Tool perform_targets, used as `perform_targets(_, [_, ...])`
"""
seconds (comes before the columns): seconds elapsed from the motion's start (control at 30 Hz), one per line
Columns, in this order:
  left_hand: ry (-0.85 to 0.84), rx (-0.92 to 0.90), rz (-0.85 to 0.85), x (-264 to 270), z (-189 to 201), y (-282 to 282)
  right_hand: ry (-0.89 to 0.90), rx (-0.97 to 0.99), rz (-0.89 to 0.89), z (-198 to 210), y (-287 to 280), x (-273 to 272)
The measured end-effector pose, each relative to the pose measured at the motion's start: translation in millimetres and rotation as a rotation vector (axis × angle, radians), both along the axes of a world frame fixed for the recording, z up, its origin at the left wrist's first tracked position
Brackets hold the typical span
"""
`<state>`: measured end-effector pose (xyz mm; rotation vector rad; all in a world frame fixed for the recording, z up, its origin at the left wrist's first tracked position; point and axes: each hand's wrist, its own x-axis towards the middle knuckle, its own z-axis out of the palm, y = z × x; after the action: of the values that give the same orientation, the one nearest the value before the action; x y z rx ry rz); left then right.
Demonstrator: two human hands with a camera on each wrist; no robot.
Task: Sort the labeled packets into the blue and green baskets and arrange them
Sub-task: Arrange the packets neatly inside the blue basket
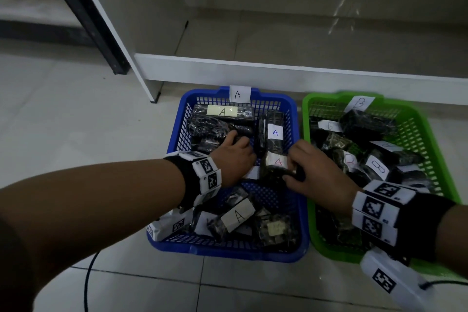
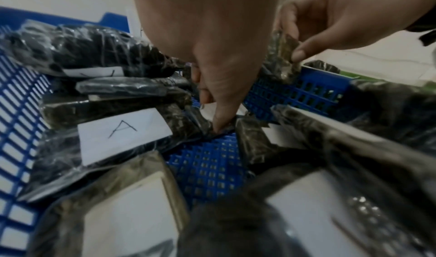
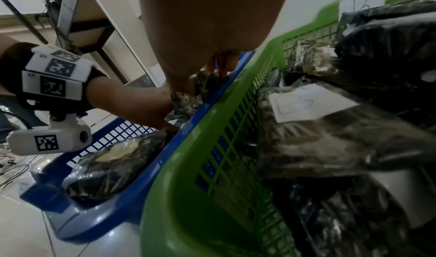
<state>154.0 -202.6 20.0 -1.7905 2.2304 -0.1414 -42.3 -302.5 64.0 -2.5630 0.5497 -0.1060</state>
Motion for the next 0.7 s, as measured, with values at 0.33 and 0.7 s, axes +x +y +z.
perform_targets(0.33, [0.138,0.197,-0.06,5.1,6.3,-0.3,-0.247,-0.023,-0.26,-3.4,-13.6,3.3])
perform_targets(0.7, [0.746,0.295,0.377,-9.7,5.1,-14.9,-0.291,-0.085,-0.276,-5.1,-15.2,0.9])
